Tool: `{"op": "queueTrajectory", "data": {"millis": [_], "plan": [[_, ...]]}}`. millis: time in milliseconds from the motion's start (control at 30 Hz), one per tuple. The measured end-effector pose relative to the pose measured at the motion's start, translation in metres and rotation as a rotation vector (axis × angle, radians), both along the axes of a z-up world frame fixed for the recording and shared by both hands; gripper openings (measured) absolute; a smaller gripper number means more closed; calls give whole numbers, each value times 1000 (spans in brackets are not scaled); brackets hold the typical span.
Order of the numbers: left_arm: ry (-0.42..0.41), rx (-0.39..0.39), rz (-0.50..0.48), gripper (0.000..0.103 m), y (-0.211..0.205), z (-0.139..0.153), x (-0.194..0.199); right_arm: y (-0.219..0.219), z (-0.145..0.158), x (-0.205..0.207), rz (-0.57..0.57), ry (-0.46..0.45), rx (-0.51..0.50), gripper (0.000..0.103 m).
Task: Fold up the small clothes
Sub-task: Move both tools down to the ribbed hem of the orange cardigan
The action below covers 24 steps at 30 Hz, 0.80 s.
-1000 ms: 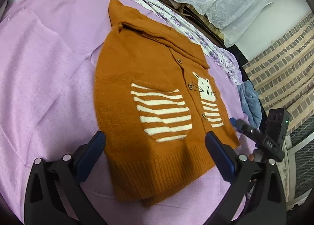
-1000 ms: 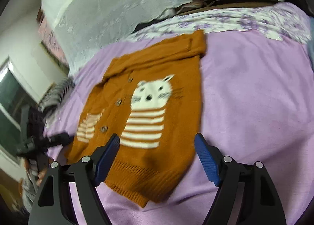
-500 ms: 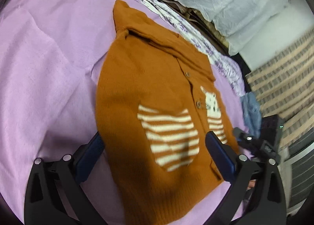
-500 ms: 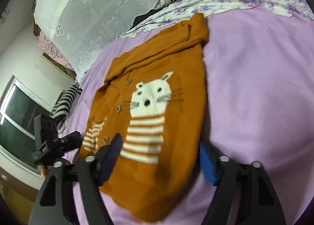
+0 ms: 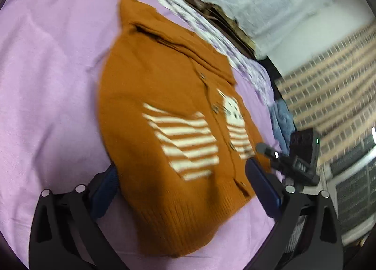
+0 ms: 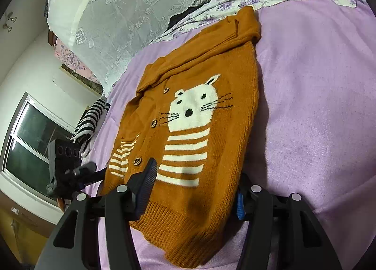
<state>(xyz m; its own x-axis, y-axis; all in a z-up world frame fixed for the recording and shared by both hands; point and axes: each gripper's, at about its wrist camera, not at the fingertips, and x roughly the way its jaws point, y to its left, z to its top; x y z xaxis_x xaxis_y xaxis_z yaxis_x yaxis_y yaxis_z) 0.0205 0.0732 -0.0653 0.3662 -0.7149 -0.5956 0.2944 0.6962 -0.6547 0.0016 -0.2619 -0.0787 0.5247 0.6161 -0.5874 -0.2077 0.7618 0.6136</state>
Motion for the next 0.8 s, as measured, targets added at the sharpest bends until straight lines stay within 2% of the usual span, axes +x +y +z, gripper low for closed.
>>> {"op": "queueTrajectory", "data": {"millis": [100, 133, 200, 267, 333, 433, 533, 600, 733, 800], "plan": [[-6, -70, -58, 91, -3, 1, -9, 2, 0, -6, 27, -4, 13, 57], [-5, -61, -35, 85, -1, 0, -7, 3, 0, -7, 34, -6, 13, 57], [29, -56, 47, 80, 10, -7, 1, 4, 0, -11, 43, -12, 12, 57], [70, -112, 87, 70, 22, -13, 8, 3, 0, -12, 42, -11, 23, 56], [74, -120, 75, 70, 24, -13, 6, 0, 0, -14, 40, -6, 45, 55], [31, -72, 0, 70, 6, -6, -8, 0, -1, -18, 48, -5, 62, 55], [23, -94, -46, 70, -1, -4, -13, 3, 0, -21, 59, -6, 60, 55], [50, -108, -16, 71, 1, -8, -4, 5, -2, -17, 61, 6, 62, 55], [140, -233, 117, 72, 20, -18, 15, 5, -3, -16, 56, 9, 71, 54], [131, -238, 73, 73, 15, -15, 12, 4, -3, -16, 52, 15, 85, 53]]}}
